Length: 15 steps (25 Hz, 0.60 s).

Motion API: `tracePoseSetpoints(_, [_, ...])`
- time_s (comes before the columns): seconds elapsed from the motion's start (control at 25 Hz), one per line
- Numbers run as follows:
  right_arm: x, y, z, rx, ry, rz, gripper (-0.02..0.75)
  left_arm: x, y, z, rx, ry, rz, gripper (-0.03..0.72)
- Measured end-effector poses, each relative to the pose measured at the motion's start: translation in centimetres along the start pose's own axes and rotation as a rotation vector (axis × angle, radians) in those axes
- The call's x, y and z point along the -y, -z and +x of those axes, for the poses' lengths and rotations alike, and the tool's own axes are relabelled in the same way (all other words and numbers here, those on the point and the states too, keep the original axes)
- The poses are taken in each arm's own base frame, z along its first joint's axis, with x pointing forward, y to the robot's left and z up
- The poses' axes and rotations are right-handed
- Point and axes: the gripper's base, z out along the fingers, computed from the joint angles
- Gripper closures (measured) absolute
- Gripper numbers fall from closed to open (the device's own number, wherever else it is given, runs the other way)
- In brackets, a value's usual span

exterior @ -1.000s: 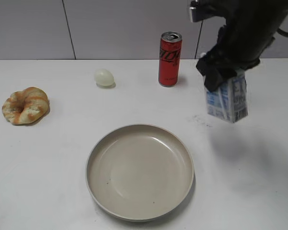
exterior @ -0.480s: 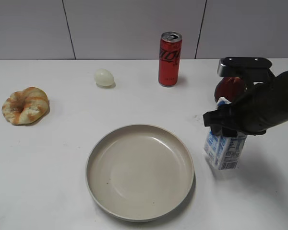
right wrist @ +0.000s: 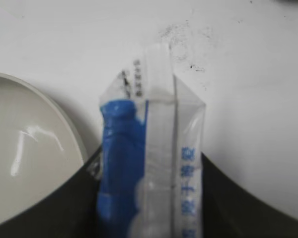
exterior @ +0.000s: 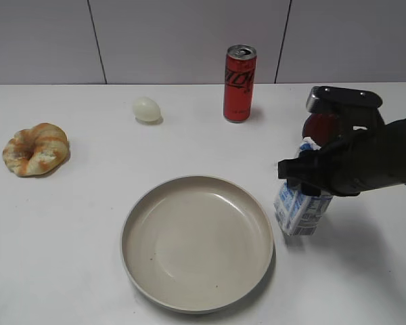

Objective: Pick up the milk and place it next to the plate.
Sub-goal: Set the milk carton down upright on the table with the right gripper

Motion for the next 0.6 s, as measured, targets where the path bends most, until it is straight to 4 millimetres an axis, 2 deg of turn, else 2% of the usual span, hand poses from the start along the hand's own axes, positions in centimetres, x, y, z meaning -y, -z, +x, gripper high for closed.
tracePoseSetpoints(0.24, [-0.7, -1.6, 1.0, -0.026, 0.035, -0.009, 0.436, 0.0, 0.0, 0.0, 0.0, 0.0, 0.0, 0.459])
tracePoseSetpoints(0.6, [-0.8, -1.9, 0.9, -0.007, 0.106, -0.016, 0.436, 0.0, 0.0, 0.0, 0.0, 0.0, 0.0, 0.459])
